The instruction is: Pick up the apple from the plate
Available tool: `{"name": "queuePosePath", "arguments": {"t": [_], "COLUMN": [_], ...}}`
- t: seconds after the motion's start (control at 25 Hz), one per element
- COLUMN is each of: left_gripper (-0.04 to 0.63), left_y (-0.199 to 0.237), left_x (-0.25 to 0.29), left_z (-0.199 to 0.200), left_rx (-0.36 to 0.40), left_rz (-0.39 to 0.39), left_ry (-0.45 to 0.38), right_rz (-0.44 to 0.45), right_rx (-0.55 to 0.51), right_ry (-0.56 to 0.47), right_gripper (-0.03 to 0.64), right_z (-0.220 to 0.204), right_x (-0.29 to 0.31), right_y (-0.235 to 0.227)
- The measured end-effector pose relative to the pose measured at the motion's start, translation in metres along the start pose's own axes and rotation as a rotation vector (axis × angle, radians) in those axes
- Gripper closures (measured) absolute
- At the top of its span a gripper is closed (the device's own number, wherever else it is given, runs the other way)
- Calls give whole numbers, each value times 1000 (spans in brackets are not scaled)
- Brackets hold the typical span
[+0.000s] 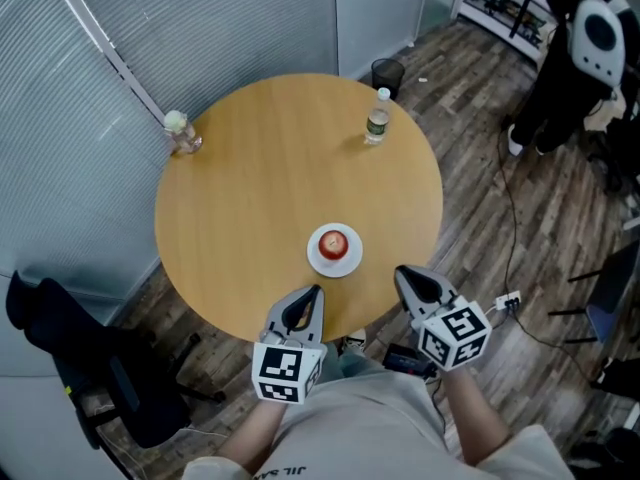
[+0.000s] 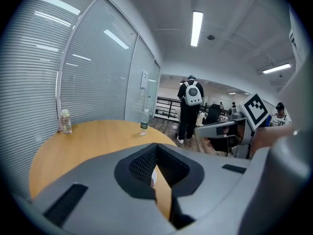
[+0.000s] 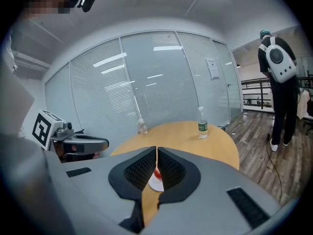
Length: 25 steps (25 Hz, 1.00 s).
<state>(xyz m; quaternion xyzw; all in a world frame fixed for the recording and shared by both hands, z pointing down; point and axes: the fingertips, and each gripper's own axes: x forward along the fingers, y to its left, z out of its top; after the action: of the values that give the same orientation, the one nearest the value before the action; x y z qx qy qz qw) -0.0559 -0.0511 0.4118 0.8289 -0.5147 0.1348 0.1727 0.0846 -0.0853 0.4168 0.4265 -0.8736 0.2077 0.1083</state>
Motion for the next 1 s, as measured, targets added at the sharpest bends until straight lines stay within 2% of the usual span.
{"name": "queuePosePath", "arguments": {"t": [0.48,1.0], "left_gripper": [592,571], "left_y": [11,18], "left_x": [30,56], "left_z": [19,14], "left_rx": [58,70], "left_rz": [-116,-150], "left_ry": [-1,46], "right_rz": [-71,-87], "right_rx": [37,73], "right_ry": [-18,3], "right_gripper": [584,584], "right_z": [13,8], "right_x": [19,36], "right_y": [-9,-23]}}
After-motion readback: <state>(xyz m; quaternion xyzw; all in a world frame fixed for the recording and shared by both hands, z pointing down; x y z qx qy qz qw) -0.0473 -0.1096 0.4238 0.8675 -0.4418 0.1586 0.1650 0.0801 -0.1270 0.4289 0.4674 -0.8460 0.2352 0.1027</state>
